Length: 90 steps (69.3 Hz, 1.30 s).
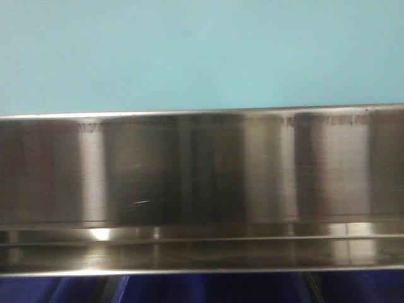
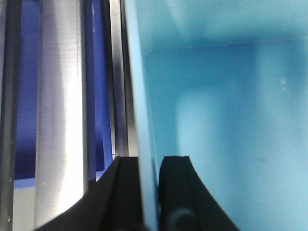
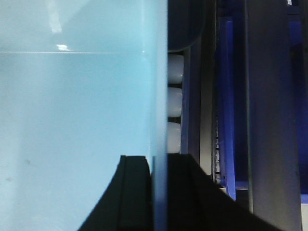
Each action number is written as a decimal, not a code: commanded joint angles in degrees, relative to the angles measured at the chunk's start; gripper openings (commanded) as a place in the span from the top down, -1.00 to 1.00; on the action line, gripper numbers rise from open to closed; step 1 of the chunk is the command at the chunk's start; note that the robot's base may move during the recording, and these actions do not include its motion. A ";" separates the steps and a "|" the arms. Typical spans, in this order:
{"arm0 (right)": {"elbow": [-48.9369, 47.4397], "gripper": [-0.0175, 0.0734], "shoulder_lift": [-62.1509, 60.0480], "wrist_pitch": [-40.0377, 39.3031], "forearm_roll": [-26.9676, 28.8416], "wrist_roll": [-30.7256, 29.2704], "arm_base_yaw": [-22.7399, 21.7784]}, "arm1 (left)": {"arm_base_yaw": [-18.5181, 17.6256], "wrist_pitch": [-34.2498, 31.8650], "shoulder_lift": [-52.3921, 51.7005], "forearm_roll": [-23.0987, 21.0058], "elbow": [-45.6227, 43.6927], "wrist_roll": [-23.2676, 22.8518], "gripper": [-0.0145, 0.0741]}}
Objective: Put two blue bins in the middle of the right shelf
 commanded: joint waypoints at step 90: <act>-20.28 0.97 -2.42 -0.43 -3.71 -0.22 -0.08 | -0.06 -0.23 -1.65 3.21 -20.08 -0.71 0.92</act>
